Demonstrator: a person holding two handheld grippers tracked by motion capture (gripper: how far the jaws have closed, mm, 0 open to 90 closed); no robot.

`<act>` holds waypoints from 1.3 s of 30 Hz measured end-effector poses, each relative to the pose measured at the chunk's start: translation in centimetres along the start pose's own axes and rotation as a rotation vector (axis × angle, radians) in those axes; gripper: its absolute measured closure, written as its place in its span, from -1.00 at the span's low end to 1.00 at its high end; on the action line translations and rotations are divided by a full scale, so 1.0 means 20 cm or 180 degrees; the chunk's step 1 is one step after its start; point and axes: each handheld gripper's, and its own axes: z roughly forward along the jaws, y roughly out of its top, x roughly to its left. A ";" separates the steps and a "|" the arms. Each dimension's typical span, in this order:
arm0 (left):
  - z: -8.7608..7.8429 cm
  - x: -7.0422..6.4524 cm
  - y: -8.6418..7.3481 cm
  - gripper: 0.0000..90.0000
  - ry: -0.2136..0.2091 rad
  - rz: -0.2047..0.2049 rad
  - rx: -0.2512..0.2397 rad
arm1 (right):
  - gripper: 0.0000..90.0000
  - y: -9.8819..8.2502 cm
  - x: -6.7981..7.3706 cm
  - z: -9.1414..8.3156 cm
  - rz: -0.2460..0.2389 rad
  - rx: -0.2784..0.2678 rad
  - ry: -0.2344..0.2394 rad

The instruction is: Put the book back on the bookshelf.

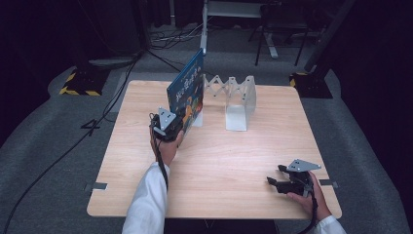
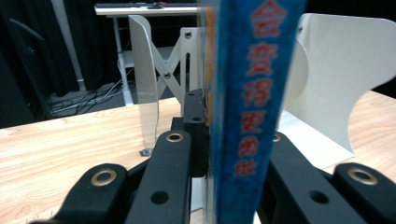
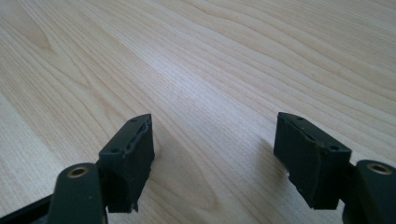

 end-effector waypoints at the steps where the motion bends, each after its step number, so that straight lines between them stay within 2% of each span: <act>1: 0.01 0.00 0.00 0.81 0.0013 -0.0001 0.0015 | -0.35 0.00 0.00 0.00 0.0001 0.0005 0.0000; 3: 0.02 0.01 0.00 0.79 0.0058 -0.0066 0.0009 | -0.34 0.00 0.00 0.00 0.0007 0.0001 -0.0004; 7: 0.02 0.02 -0.01 0.78 0.0095 -0.0089 0.0008 | -0.34 0.00 0.00 0.00 0.0011 -0.0004 0.0004; 13: 0.03 0.02 -0.02 0.74 0.0151 -0.0040 0.0055 | -0.34 0.00 0.00 0.00 0.0010 -0.0005 0.0007; 21: 0.04 0.02 -0.04 0.65 0.0249 -0.0063 0.0070 | -0.34 0.00 0.00 0.00 0.0012 -0.0006 0.0007; 26: 0.04 0.00 -0.04 0.62 0.0293 0.0070 0.0129 | -0.34 0.00 0.00 0.00 0.0011 -0.0004 0.0001; 34: 0.03 0.01 -0.03 0.56 0.0285 0.0150 0.0207 | -0.35 0.00 -0.01 0.00 0.0057 -0.0028 0.0048; 39: 0.03 0.01 -0.03 0.50 0.0279 0.0234 0.0271 | -0.35 0.00 -0.01 0.00 0.0009 -0.0009 0.0016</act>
